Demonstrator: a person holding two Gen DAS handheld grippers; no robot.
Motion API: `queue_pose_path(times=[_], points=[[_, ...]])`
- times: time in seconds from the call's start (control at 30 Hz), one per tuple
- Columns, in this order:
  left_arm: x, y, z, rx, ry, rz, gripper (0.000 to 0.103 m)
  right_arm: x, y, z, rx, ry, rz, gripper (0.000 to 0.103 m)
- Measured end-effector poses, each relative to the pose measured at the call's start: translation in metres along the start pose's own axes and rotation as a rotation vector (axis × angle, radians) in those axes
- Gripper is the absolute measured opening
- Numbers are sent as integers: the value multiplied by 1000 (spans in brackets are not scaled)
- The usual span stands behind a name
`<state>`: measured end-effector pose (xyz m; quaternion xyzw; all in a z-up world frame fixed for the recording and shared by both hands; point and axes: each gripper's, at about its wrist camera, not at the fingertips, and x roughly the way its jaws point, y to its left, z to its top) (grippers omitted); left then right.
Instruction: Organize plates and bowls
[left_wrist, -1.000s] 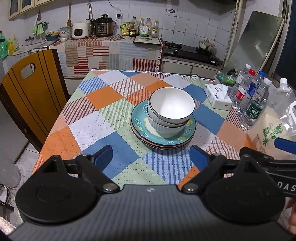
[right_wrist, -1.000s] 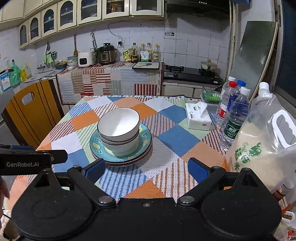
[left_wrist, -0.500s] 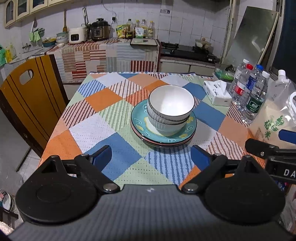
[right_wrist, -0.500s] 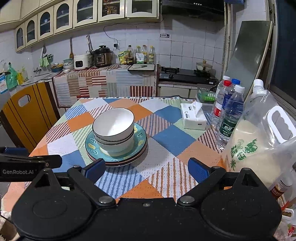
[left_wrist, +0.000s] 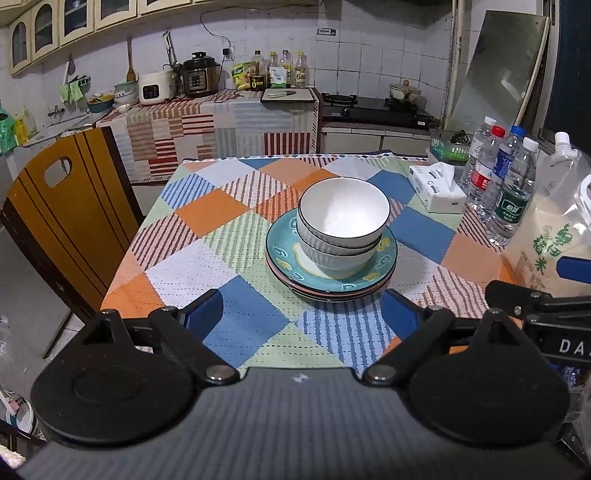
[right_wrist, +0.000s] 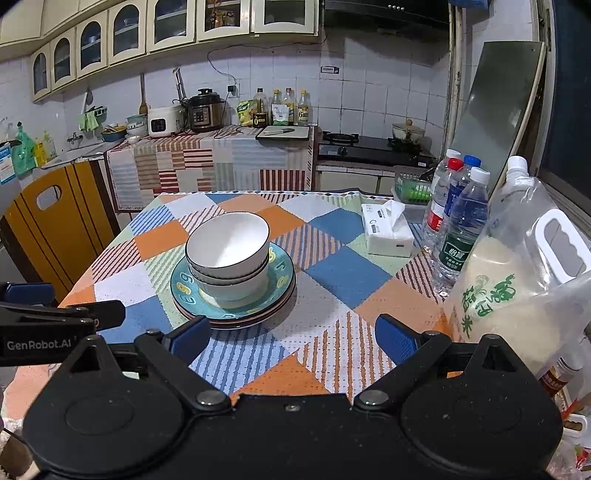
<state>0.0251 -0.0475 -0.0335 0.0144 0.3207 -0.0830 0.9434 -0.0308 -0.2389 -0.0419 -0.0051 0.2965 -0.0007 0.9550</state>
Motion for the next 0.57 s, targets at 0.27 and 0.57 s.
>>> queue_pose_path(times=[0.27,0.57], points=[[-1,1,-1,4,-12,12,97,4,0,-2,-1,12,-3,98],[-3,2,-1,7,0,-8,97,4,0,-3,-1,18,-4,98]])
